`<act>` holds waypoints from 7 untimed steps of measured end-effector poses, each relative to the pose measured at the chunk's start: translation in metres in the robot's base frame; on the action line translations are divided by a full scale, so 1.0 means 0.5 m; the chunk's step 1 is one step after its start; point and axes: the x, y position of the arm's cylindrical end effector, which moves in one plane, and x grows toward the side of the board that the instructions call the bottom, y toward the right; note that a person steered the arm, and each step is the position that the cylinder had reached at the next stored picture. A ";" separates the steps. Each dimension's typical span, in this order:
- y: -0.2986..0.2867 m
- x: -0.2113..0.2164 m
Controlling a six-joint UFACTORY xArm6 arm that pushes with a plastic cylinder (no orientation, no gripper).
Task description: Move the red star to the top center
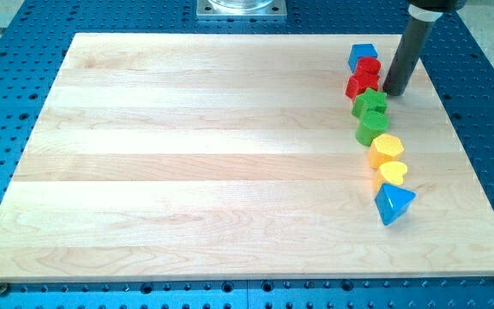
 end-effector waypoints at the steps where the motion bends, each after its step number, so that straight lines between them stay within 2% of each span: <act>1: -0.015 -0.001; 3: -0.193 0.007; 4: -0.218 0.055; 5: -0.344 0.052; 7: -0.424 0.135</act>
